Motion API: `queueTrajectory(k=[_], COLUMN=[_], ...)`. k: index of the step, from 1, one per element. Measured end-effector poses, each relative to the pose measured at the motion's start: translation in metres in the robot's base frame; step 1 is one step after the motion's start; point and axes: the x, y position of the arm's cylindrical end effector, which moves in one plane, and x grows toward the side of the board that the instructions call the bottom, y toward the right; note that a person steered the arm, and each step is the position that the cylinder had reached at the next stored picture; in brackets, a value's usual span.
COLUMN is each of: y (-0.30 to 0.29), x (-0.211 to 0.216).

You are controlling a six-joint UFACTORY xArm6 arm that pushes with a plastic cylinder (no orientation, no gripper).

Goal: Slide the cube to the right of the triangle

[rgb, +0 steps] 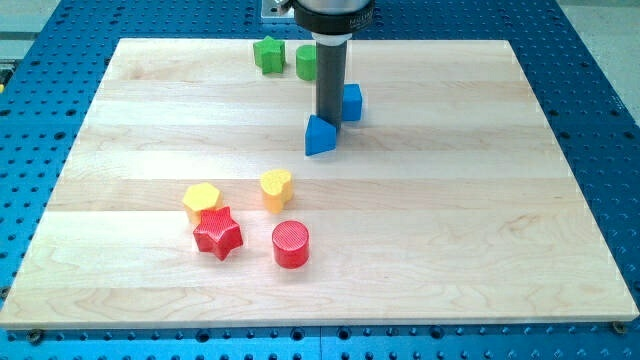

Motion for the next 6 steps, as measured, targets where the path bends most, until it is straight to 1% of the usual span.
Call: queueTrajectory(k=[1, 2, 3, 4, 5, 6], y=[-0.031, 0.008, 0.024, 0.009, 0.02, 0.026], x=[-0.056, -0.062, -0.025, 0.045, 0.061, 0.126])
